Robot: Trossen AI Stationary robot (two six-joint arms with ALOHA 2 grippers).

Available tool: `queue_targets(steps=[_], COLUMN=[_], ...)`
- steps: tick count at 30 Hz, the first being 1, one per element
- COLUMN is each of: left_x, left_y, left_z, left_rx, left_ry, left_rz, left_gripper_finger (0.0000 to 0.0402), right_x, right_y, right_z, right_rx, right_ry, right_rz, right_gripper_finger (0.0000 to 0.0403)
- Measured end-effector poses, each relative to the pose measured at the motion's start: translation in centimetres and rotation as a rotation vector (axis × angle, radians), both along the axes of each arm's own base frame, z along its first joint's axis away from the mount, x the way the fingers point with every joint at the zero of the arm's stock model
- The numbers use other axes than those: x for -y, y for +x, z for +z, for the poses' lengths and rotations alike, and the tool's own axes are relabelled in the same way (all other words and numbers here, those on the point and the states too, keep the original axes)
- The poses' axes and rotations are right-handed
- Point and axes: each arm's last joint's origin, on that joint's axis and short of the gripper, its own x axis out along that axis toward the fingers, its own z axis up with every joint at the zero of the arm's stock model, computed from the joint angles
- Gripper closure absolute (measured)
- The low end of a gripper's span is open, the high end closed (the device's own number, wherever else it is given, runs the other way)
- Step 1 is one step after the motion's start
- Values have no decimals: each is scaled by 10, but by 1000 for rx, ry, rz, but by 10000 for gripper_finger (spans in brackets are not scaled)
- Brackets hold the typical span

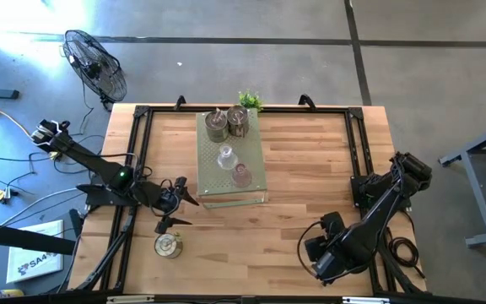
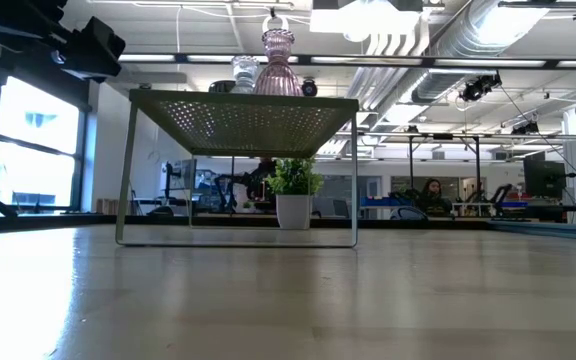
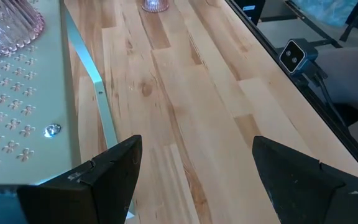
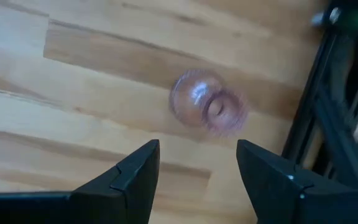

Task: Pick & Place candle stick holders
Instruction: Put the pink candle holder on the shelf

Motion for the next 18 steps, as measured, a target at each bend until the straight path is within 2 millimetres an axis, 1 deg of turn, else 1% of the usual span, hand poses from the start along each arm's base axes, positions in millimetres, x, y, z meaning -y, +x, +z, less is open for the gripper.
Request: queue_targets(steps=[4,7,9,13,18], left_x=[0,0,0,0,0], left_y=[0,0,0,0,0], left_z=[0,0,0,0,0], left_rx=[-1,-1,-1,-1,-2], left_ry=[1,1,0,0,-1], left_rz=[0,0,0,-1,-2], left_gripper_finger=[101,101,101,101,101], right_x=[3,3,2,0,-1], right_y=[0,0,0,1,2], right_z=[1,1,0,0,-2], right_rx=[16,28,28,36,27], right_ry=[-55,-66,-58,-26,-11], right_rz=[85,92,68,-36,-42], right_gripper_finger=[194,194,194,194,194])
